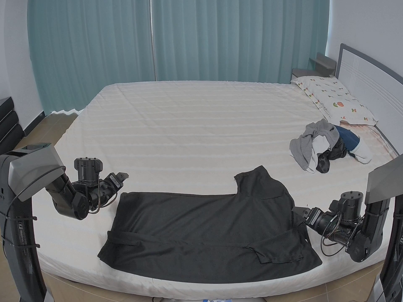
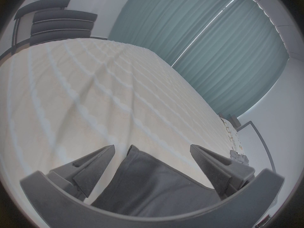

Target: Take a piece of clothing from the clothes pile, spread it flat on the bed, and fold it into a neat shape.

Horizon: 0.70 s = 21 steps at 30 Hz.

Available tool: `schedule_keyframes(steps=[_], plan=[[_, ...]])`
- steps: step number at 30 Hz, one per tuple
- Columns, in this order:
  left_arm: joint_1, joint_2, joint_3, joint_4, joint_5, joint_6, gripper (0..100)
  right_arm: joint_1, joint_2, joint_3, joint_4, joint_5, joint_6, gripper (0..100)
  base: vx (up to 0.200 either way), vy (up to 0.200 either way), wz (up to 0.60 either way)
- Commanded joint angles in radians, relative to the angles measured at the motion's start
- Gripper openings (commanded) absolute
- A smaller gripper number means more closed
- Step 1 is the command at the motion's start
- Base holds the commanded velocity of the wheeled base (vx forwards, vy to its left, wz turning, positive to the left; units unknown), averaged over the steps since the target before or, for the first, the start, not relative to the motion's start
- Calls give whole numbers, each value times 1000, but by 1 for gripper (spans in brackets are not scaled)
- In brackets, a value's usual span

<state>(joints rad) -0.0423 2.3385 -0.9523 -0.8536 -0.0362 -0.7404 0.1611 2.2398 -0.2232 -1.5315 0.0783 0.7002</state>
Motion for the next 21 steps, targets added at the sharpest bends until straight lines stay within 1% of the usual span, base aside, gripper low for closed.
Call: schedule_keyframes(steps=[1,3,4,6,7,8,10,11,12,14,15,19,21], plan=[[16,124,-109,18,-42,26,100,-5,14,-107,68,5,-33,100,0,0,0],[29,140,-135,21,-45,27,100,-6,3,-180,129,5,-50,100,0,0,0],[29,140,-135,21,-45,27,100,-6,3,-180,129,5,-50,100,0,0,0],[32,163,-163,21,-45,27,100,-11,-3,-311,249,8,-76,100,0,0,0],[32,165,-163,21,-45,29,100,-9,-3,-323,261,8,-76,100,0,0,0],[29,170,-163,19,-45,30,100,-9,0,-400,332,18,-76,100,0,0,0],[27,170,-163,21,-47,32,100,-8,3,-430,358,26,-76,100,0,0,0],[22,170,-160,24,-51,46,100,-8,15,-507,424,46,-76,100,0,0,0],[19,173,-155,24,-54,64,100,-9,24,-535,441,54,-76,100,0,0,0],[16,177,-144,22,-57,110,100,-9,55,-579,447,69,-68,100,0,0,0],[13,177,-141,21,-57,118,100,-5,75,-590,442,72,-65,100,0,0,0],[-4,177,-132,15,-56,119,100,-11,135,-593,392,78,-50,100,0,0,0],[-2,177,-125,11,-54,121,100,-14,164,-588,353,86,-7,100,0,0,0]])
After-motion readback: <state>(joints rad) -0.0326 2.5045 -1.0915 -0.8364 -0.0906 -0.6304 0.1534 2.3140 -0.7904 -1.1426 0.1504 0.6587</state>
